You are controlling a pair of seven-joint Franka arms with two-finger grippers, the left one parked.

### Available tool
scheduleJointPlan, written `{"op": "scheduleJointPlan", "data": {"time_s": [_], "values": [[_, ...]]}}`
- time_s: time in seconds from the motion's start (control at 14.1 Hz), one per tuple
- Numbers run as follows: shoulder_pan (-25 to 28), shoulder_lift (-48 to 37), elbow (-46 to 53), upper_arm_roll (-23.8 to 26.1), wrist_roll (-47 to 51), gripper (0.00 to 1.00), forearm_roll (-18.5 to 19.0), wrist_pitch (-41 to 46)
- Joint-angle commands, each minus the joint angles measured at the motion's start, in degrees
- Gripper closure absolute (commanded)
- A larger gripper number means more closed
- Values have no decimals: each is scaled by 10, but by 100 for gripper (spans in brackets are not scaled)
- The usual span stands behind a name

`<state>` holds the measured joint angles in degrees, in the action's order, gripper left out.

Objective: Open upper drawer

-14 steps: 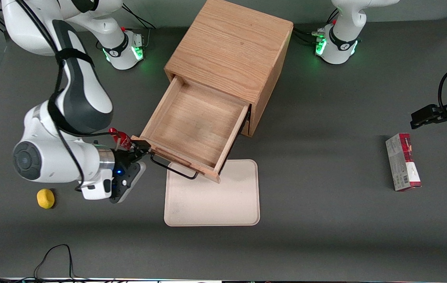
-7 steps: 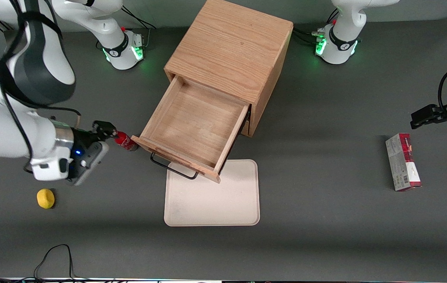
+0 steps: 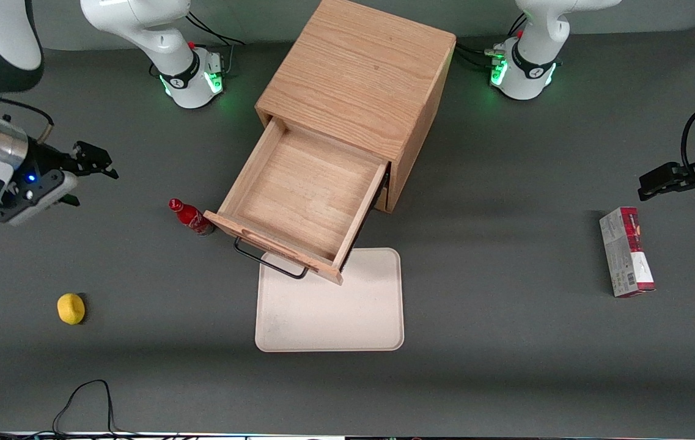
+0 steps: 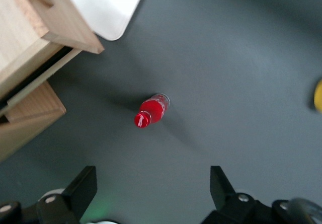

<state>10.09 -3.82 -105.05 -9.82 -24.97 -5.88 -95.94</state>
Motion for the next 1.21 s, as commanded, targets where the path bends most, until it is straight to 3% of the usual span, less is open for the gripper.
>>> {"op": "scheduleJointPlan", "data": {"time_s": [0.0,0.36,0.5,0.64,0.78,0.85,1.14], "values": [[7,-14,-5,-1,186,0,10,3],[13,-26,14,-2,258,3,15,10],[24,-26,15,-3,288,0,17,13],[14,-26,18,5,281,0,65,24],[-63,-23,28,97,278,0,66,31],[-64,-19,39,103,257,0,69,39],[-32,-15,56,64,217,0,61,56]]}}
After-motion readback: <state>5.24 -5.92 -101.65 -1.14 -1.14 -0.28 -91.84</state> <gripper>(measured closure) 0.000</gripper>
